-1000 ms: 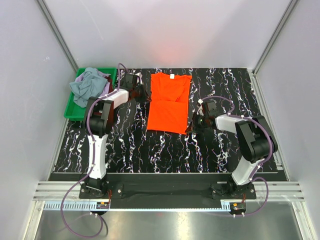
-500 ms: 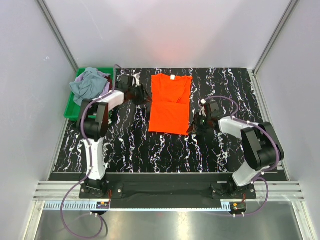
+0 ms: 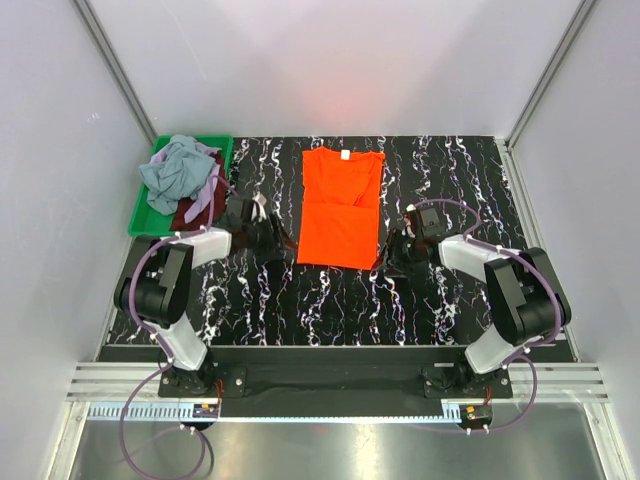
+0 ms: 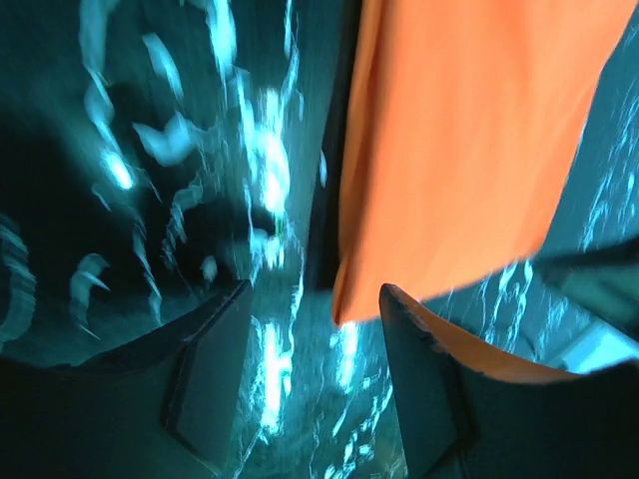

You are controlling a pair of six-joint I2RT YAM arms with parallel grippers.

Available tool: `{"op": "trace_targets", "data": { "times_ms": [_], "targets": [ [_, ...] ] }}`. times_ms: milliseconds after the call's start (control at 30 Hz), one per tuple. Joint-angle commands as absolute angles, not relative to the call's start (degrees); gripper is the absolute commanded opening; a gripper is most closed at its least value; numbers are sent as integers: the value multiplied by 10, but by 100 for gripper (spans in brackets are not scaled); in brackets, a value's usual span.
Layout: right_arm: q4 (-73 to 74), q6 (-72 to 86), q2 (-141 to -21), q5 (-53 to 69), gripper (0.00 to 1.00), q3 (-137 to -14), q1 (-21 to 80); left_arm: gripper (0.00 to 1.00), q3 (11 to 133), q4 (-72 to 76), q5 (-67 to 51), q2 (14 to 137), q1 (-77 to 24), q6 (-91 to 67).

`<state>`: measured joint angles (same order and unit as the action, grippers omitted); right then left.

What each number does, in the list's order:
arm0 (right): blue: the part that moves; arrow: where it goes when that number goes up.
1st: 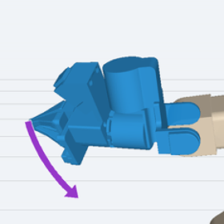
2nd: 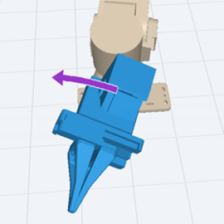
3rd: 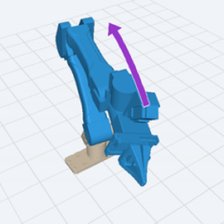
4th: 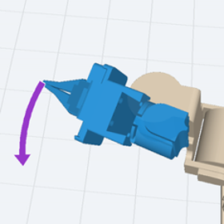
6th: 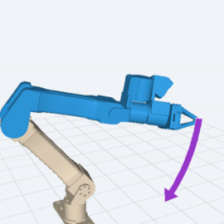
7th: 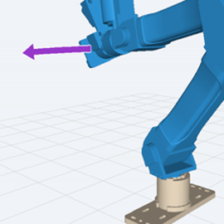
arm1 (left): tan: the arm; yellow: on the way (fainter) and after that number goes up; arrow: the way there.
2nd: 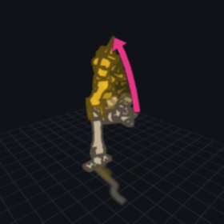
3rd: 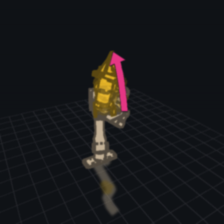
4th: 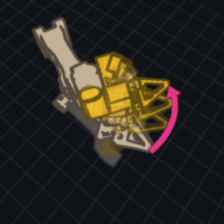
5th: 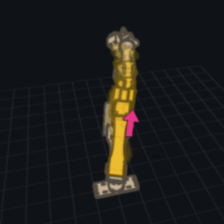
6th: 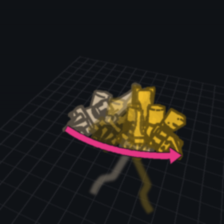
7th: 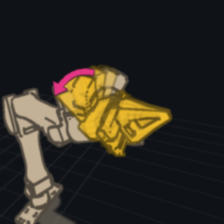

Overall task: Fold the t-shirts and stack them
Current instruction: Fold the tshirt

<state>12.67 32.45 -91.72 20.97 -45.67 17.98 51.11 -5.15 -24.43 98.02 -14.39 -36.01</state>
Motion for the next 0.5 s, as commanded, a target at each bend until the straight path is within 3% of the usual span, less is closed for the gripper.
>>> {"op": "trace_targets", "data": {
  "times_ms": [0,467],
  "targets": [
    [106,367,-936,209,51,-451,185,59,464,80,-315,976,-151,-408],
    [46,495,-933,149,51,-401,185,58,409,82,-242,994,-163,-464]
  ]
}}
